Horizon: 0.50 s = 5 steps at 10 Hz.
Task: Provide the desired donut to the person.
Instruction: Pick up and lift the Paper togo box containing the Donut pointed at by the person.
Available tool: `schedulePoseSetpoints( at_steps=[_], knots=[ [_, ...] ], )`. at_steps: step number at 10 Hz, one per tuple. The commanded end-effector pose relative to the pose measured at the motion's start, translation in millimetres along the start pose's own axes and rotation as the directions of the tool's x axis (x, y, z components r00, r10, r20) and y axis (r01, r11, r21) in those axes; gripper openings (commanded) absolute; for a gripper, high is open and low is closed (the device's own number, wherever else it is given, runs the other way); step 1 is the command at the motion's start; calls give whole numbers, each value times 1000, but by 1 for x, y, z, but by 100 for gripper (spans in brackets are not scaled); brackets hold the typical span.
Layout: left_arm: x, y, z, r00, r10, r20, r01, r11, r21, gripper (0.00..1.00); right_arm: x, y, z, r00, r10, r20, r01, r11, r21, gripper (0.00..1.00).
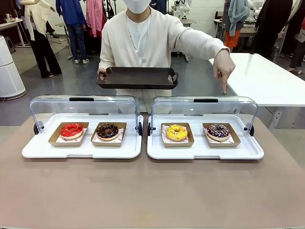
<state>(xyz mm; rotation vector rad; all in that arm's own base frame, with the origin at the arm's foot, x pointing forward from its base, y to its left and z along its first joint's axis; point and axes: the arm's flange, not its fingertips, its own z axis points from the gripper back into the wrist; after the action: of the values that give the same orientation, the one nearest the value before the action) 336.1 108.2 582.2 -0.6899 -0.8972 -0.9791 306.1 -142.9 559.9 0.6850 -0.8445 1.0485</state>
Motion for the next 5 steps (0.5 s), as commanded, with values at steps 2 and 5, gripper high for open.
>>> schedulePoseSetpoints(
  at_steps=[2, 5],
  knots=[
    [1, 2, 0, 1000, -23, 21, 23, 1000, -1, 100, 0, 0, 0, 1000, 0, 0, 0, 1000, 0, 100],
    [1, 2, 0, 1000, -23, 21, 23, 1000, -1, 100, 61, -4, -7, 971, 76, -228, -54, 993, 101, 100]
  ],
)
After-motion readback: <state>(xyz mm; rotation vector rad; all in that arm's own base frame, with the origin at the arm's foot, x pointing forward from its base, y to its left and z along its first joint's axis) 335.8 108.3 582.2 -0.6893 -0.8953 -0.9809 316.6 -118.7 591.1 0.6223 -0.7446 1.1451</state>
